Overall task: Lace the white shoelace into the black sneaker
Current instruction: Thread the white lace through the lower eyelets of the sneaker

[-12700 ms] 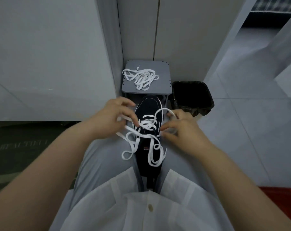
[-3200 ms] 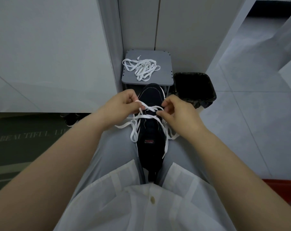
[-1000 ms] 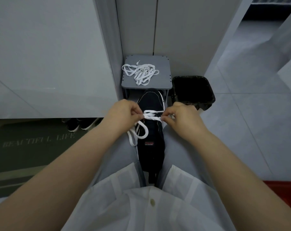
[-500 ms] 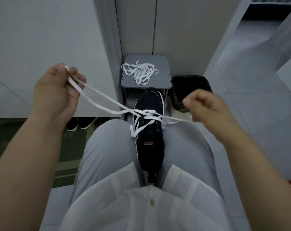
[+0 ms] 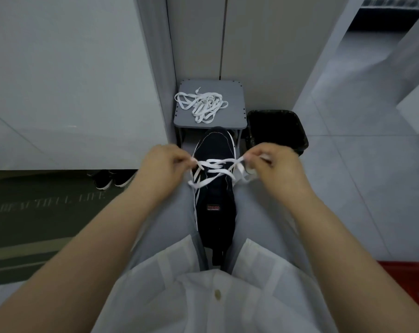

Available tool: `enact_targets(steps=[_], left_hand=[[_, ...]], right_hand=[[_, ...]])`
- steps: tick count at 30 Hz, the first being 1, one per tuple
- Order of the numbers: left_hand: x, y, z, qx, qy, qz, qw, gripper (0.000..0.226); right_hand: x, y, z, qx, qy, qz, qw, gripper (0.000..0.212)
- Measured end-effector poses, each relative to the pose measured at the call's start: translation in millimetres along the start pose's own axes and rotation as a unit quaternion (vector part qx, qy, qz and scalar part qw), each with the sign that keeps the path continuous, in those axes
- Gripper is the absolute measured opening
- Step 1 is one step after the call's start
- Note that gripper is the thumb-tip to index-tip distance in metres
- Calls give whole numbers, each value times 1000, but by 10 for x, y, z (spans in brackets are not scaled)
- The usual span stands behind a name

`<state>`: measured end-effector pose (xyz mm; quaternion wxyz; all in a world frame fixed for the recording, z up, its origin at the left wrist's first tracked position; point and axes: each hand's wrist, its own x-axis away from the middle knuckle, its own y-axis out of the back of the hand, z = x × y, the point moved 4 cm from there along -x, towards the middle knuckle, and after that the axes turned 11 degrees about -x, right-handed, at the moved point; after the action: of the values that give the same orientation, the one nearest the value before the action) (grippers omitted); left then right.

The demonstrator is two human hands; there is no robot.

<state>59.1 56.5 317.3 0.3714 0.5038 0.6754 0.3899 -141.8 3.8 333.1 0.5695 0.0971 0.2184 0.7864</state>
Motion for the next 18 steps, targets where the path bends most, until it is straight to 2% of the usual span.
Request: enact_targets(steps=[2, 4, 5, 6, 8, 9, 10, 11, 13, 14, 15, 16, 18], left_hand=[[-2, 259, 92, 139, 70, -87, 984, 14], [4, 459, 196, 297, 135, -147, 934, 26], [9, 521, 230, 402, 155, -167, 887, 32], [5, 567, 255, 514, 165, -176, 823, 35], [11, 623, 314, 667, 186, -193, 695, 35], [12, 627, 339, 687, 203, -202, 668, 34], [19, 624, 356, 666, 225, -207, 681, 32], [28, 607, 355, 601, 247, -202, 732, 30], [34, 487, 290, 361, 243, -146, 888, 22], [38, 379, 219, 249, 202, -99, 942, 14], [48, 252, 128, 168, 139, -48, 975, 13], [53, 113, 49, 113, 64, -1, 991, 17], [53, -128, -38, 17, -36, 39, 998, 13]], right_hand=[[54, 231, 74, -98, 4, -52, 994, 19], [128, 337, 139, -232, 4, -57, 971, 18], [158, 347, 150, -320, 4, -48, 946, 16], [175, 345, 160, -420, -2, -41, 907, 14], [191, 356, 171, -583, -19, -49, 811, 14], [185, 362, 170, -616, -21, -55, 785, 14], [179, 370, 179, -606, -20, -55, 793, 15], [169, 362, 168, -546, -15, -54, 836, 15], [151, 248, 131, -335, 13, -22, 942, 15], [143, 137, 98, -229, 27, 16, 973, 13], [135, 14, 37, -140, 31, 56, 988, 11], [125, -94, -42, -59, 28, 82, 995, 11], [85, -226, -167, 57, 25, 88, 994, 19]])
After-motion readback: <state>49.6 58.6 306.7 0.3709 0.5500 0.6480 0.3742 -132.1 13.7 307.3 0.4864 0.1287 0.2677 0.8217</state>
